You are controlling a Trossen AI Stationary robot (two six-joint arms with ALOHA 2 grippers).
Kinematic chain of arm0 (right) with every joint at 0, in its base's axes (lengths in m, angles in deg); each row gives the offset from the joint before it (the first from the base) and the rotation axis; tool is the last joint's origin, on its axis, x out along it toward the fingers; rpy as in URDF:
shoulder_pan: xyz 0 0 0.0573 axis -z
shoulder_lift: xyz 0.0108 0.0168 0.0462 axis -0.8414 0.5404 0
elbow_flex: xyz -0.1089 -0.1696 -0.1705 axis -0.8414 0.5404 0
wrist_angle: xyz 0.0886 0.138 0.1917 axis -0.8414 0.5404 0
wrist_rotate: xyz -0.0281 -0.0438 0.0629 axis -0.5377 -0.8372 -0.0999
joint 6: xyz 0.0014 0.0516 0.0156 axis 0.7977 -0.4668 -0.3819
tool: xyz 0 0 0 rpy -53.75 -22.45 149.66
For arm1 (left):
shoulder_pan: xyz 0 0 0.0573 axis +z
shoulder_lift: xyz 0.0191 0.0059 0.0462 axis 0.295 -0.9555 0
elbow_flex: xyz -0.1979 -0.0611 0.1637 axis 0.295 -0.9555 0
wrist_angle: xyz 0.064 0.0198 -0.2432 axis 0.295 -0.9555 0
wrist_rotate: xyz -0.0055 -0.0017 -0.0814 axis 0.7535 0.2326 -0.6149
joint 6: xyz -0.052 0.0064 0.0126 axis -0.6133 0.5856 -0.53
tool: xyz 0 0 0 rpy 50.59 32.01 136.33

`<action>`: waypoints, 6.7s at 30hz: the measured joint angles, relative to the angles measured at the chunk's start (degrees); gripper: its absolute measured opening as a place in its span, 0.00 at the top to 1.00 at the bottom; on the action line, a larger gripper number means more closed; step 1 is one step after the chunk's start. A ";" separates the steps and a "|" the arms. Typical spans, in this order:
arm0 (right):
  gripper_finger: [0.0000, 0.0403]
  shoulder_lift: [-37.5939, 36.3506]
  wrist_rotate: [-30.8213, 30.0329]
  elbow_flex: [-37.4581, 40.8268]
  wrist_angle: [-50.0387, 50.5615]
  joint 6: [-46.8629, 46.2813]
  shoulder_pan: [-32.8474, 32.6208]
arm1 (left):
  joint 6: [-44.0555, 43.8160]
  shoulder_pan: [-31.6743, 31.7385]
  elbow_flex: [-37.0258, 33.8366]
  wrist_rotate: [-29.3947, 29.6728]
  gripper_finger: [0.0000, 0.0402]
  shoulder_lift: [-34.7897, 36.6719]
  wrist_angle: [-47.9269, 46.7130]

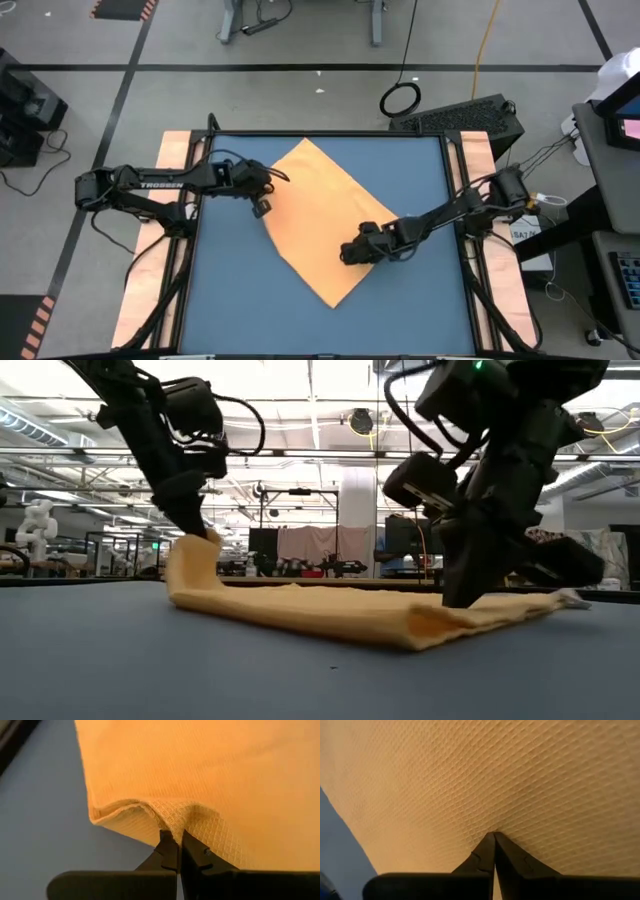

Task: Roll towel
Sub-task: Roll the yellow towel

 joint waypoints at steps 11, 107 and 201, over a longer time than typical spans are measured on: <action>1.00 8.33 -0.17 -14.29 3.28 -7.29 -5.58 | 0.10 -0.31 0.00 -3.45 1.00 -1.56 12.79; 0.99 -28.18 6.44 -18.53 33.84 39.69 10.16 | 36.49 7.58 -0.04 15.74 0.73 -10.34 23.11; 0.52 0.67 23.01 -13.33 2.83 66.45 57.60 | -23.98 24.68 4.27 -16.08 0.41 -13.90 6.19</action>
